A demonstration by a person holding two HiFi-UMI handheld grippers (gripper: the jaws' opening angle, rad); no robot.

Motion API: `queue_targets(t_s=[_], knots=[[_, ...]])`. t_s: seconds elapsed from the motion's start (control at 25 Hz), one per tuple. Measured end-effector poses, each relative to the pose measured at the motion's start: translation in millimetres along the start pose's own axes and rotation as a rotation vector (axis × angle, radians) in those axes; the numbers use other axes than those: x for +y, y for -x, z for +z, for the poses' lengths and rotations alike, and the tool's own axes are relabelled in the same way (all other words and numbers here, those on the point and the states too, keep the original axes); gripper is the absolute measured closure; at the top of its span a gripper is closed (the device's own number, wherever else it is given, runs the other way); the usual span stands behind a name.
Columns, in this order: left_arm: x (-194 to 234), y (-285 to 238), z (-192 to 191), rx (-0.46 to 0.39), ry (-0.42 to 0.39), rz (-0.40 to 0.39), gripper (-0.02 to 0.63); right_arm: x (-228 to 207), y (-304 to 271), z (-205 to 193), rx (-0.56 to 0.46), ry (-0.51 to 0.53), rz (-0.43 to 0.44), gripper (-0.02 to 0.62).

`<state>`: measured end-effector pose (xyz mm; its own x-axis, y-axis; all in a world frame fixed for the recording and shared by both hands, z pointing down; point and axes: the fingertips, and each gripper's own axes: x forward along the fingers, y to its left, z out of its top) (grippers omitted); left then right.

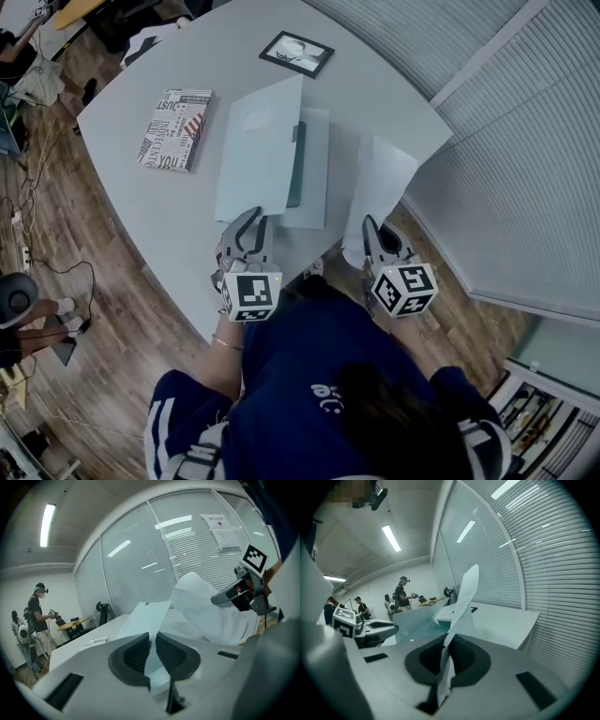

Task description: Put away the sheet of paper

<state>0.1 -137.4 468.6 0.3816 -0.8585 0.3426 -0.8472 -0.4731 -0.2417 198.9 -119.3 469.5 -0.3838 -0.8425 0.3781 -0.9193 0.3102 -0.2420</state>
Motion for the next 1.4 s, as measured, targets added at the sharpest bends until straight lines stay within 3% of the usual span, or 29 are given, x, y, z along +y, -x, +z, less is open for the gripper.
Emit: queue_targets(t_s=[0.12,0.28,0.4,0.68,0.8,0.96,1.12,1.24,1.4], knots=[[12,6,8,-0.022,0.052,0.033,0.569,1,-1,5,-0.004,0.008,0.006,0.586],[36,16,21,-0.071,0.237,0.082,0.571,1,-3,11,-0.014,-0.001,0.02,0.586],[51,24,24,-0.1,0.33,0.115,0.575,3,-4,18,-0.006,0.007,0.043,0.586],[76,45,17,-0.159,0.571,0.193,0.578,34,-7,57,0.05,0.038,0.252,0.586],[77,51,15,-0.152,0.57,0.215,0.581,55,-10,72,0.04,0.033,0.351,0.586],[79,59,13,-0.172,0.621,0.219,0.589,81,-22,81,0.036,-0.057,0.487,0.586],[82,66,7,-0.173,0.639,0.243,0.591,105,-36,75,0.101,-0.121,0.61,0.586],[86,73,2,-0.173,0.662,0.264,0.591,121,-45,68,0.171,-0.229,0.701,0.586],[92,82,-4,-0.177,0.7,0.293,0.591,129,-64,54,0.264,-0.364,0.735,0.586]])
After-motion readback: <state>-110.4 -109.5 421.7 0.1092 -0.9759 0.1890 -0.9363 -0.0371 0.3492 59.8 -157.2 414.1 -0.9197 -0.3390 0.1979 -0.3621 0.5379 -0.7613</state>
